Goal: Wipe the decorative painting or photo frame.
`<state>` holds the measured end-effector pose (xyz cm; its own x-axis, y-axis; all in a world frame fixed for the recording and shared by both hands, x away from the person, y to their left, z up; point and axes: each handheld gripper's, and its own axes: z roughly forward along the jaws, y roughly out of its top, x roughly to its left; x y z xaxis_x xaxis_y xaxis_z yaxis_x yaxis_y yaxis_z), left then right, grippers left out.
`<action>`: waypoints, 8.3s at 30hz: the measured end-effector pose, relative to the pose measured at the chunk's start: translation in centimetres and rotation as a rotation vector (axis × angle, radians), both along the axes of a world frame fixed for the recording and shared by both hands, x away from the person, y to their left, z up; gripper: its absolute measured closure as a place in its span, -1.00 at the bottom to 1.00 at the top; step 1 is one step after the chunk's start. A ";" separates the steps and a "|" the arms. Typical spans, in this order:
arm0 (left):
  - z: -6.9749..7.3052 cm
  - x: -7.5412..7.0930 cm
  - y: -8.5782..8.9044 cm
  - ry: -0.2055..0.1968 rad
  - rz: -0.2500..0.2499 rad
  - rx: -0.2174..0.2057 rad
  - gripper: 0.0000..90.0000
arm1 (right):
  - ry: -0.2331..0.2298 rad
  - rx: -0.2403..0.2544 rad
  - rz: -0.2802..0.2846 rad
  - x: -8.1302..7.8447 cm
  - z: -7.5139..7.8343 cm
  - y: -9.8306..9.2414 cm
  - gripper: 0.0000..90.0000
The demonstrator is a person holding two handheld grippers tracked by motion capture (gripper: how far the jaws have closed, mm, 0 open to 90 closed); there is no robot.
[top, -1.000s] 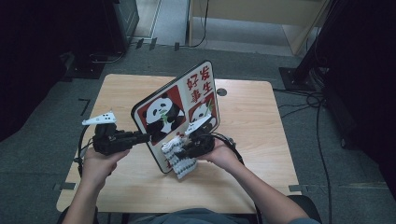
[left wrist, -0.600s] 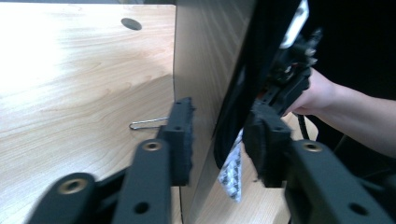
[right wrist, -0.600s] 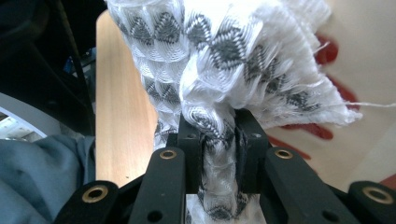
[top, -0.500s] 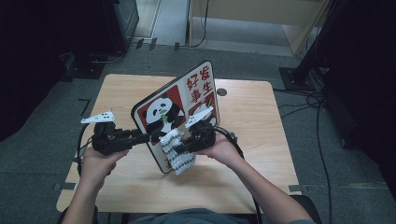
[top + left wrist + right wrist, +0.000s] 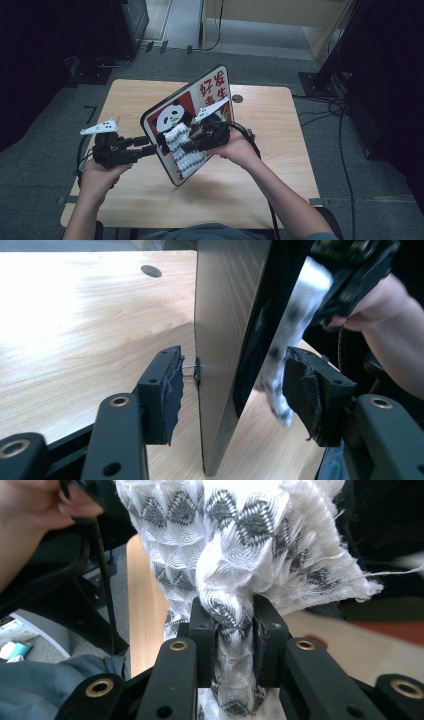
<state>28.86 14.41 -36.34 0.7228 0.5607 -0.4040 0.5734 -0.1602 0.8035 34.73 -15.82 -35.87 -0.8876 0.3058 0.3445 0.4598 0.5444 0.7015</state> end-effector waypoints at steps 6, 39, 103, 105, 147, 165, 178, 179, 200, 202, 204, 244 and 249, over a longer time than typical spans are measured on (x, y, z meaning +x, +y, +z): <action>0.0 -0.3 0.5 0.002 0.010 0.001 -0.08 | -0.038 0.016 0.007 0.2 2.0 0.4 0.68; -1.2 1.9 1.5 0.025 0.048 -0.016 0.04 | -0.130 0.070 0.066 1.4 7.1 3.5 0.67; -1.3 2.2 0.6 0.006 0.039 0.016 0.11 | -0.120 0.067 0.096 0.4 4.6 4.1 0.63; -1.3 2.2 0.6 0.006 0.038 0.016 0.11 | -0.114 0.064 0.092 0.4 4.5 4.1 0.63; -1.5 2.1 0.5 0.028 0.011 -0.004 0.38 | -0.114 0.042 0.086 -0.6 1.1 3.5 0.62; -1.5 1.9 0.3 0.025 0.005 0.007 0.39 | -0.116 0.027 0.061 -1.3 -0.6 3.0 0.63; -1.6 1.9 0.3 0.026 0.006 0.007 0.39 | -0.109 0.021 0.054 -1.7 -1.6 2.8 0.63; -1.6 1.8 0.3 0.026 0.006 0.007 0.39 | -0.111 0.021 0.053 -1.7 -1.7 2.8 0.63; -1.6 1.8 0.2 0.024 0.009 0.013 0.39 | -0.083 -0.008 0.076 -1.9 -4.1 2.5 0.63; -1.6 1.8 0.2 0.025 0.005 0.013 0.39 | -0.086 -0.014 0.077 -2.0 -4.3 2.5 0.63; -1.6 1.8 0.2 0.026 0.005 0.011 0.40 | -0.081 -0.016 0.076 -2.0 -4.4 2.4 0.63; -1.7 1.8 0.2 0.039 0.008 0.021 0.39 | -0.062 -0.058 0.101 -2.9 -9.2 1.7 0.63; -1.7 1.8 0.1 0.042 0.003 0.028 0.38 | -0.056 -0.069 0.101 -3.2 -9.8 1.7 0.63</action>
<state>30.64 14.54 -38.05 0.7039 0.5745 -0.4176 0.6068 -0.1809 0.7740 31.58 -14.08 -45.63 -0.9324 0.2352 0.2743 0.3611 0.6338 0.6841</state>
